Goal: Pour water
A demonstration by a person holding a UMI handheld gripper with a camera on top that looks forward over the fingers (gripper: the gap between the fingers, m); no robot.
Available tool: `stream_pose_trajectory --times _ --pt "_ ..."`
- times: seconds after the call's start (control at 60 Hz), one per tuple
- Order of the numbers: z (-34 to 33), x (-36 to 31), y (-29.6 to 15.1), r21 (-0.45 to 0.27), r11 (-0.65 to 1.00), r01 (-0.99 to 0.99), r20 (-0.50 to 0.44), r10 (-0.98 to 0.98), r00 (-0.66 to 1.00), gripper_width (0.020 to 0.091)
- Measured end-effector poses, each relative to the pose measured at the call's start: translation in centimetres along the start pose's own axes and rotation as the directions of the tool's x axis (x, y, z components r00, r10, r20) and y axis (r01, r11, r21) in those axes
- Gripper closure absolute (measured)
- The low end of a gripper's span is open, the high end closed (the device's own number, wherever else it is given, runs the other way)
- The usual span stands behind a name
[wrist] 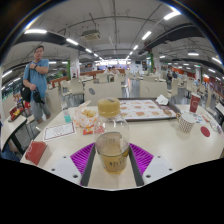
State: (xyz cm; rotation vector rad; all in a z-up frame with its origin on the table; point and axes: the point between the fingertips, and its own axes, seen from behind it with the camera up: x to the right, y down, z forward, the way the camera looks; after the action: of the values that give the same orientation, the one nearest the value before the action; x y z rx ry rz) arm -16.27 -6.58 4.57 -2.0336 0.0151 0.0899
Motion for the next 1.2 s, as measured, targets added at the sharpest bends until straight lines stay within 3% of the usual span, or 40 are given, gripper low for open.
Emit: stream_pose_trajectory --times 0.067,0.283,0.467,0.65,0.767,0.917,1.033,1.2 --pt "0.5 0.1 -0.7 0.033 0.999 0.016 -0.018 -0.015 1.0 0.06" --pt "1.0 0.2 -1.1 0.014 0.999 0.048 -0.024 -0.048 0.999 0.0725" --pt "0.5 0.3 -4.6 0.028 0.999 -0.029 0.039 0.028 0.999 0.0727" --pt "-0.1 2.4 -13.3 0.06 0.922 -0.383 0.187 0.367 0.911 0.0726" --pt "0.9 6.0 -18.0 0.004 0.748 -0.664 0.293 0.634 0.716 0.0727" --pt "3.1 11.3 -20.7 -0.138 0.375 -0.917 0.373 0.877 0.302 0.0729" --pt "4.8 15.7 -20.5 -0.23 0.06 -0.971 0.363 0.931 -0.028 0.0729" --pt "7.0 19.8 -17.8 -0.306 -0.232 -0.923 0.31 0.893 -0.327 0.0731"
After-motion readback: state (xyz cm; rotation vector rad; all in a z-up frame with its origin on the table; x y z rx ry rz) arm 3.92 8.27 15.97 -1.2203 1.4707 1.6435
